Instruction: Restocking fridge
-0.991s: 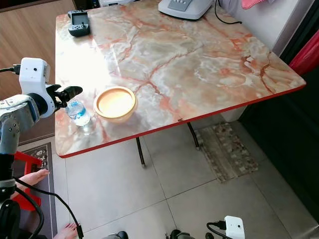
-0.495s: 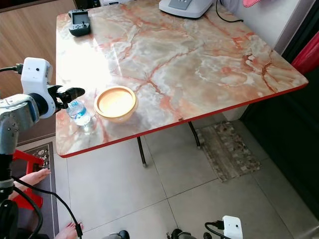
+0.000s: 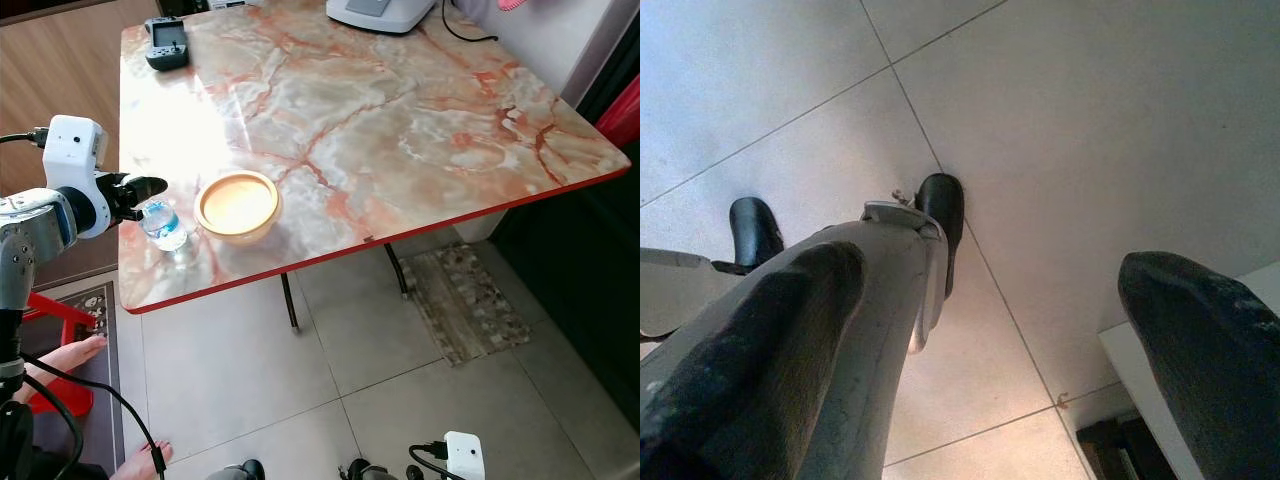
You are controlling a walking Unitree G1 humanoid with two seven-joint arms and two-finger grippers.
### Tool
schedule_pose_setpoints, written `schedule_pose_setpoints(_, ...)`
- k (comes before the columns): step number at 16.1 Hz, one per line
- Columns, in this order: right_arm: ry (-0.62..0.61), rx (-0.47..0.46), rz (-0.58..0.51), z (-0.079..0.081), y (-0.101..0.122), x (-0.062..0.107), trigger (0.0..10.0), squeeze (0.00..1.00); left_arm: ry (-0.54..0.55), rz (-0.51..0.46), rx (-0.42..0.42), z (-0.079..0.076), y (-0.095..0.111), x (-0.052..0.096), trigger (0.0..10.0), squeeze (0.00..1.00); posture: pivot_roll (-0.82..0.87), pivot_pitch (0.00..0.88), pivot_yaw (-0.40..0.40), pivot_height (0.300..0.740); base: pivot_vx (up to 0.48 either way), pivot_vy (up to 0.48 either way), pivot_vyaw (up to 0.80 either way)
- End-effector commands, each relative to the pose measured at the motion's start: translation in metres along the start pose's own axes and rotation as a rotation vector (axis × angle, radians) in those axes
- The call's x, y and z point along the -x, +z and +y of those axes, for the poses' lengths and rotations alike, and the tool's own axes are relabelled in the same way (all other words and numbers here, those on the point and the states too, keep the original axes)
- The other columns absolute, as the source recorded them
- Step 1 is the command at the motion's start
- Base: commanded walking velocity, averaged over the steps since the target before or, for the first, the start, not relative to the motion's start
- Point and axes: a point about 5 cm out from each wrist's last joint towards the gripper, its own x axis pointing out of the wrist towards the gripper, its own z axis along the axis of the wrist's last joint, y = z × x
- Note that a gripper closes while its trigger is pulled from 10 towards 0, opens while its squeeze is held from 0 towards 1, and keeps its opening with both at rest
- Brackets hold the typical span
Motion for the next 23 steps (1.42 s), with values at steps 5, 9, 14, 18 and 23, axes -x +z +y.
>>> schedule_pose_setpoints(5,0.01,0.007,0.038,0.002,-0.01,0.001,10.0,0.0,0.021,0.015,-0.037,0.004,0.0,0.006,0.0,0.0,0.12,0.213,0.027,0.74,0.0,0.0,0.0)
schedule_pose_setpoints(9,0.012,0.006,0.034,0.003,-0.01,0.001,10.0,0.0,0.261,-0.106,-0.069,0.042,0.017,0.019,0.0,0.0,0.12,0.211,0.029,0.74,0.0,0.0,0.0)
schedule_pose_setpoints(14,0.02,0.01,0.034,0.005,-0.009,0.0,10.0,0.0,0.54,-0.103,-0.058,0.102,-0.014,0.043,0.5,0.0,0.14,0.218,0.028,0.74,0.0,0.0,0.0)
schedule_pose_setpoints(18,0.019,0.001,0.023,0.005,-0.008,0.0,10.0,0.0,0.542,0.097,-0.013,0.106,-0.125,0.043,10.0,0.0,0.12,0.22,0.028,0.74,0.0,0.0,0.0)
schedule_pose_setpoints(23,-0.02,-0.033,-0.048,0.006,0.001,-0.001,10.0,0.0,0.437,0.295,0.083,0.066,-0.234,0.04,10.0,0.0,0.11,0.194,0.04,0.74,0.0,0.0,0.0)
